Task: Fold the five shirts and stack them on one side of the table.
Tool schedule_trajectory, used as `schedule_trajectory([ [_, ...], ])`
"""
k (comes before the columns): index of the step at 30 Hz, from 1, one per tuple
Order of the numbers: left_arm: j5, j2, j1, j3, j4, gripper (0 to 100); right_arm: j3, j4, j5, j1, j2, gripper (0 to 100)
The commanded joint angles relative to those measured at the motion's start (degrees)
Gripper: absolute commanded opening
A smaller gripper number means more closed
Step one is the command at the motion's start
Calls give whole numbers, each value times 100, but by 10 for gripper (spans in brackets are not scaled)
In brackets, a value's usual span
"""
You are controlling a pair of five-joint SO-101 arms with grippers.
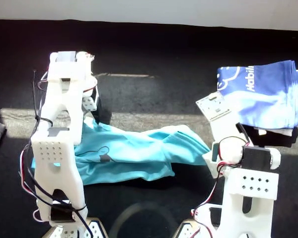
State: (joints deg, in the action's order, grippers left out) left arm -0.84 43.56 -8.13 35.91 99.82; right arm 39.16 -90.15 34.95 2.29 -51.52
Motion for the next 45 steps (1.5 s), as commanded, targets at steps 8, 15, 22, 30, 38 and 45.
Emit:
schedule_trajectory([
  [8,9,84,84,198,70,178,31,356,62,40,-136,6],
  [15,-352,84,101,224,70,8,40,374,35,40,-127,6],
  [22,-369,101,110,224,18,11,1024,1226,26,40,-136,6],
  [30,-369,101,75,224,-334,159,1253,1253,26,40,-171,6],
  [38,-369,233,57,207,-695,166,1253,1226,26,66,-180,6],
  [45,-695,1015,-171,233,-659,146,1244,1226,26,66,-180,6],
])
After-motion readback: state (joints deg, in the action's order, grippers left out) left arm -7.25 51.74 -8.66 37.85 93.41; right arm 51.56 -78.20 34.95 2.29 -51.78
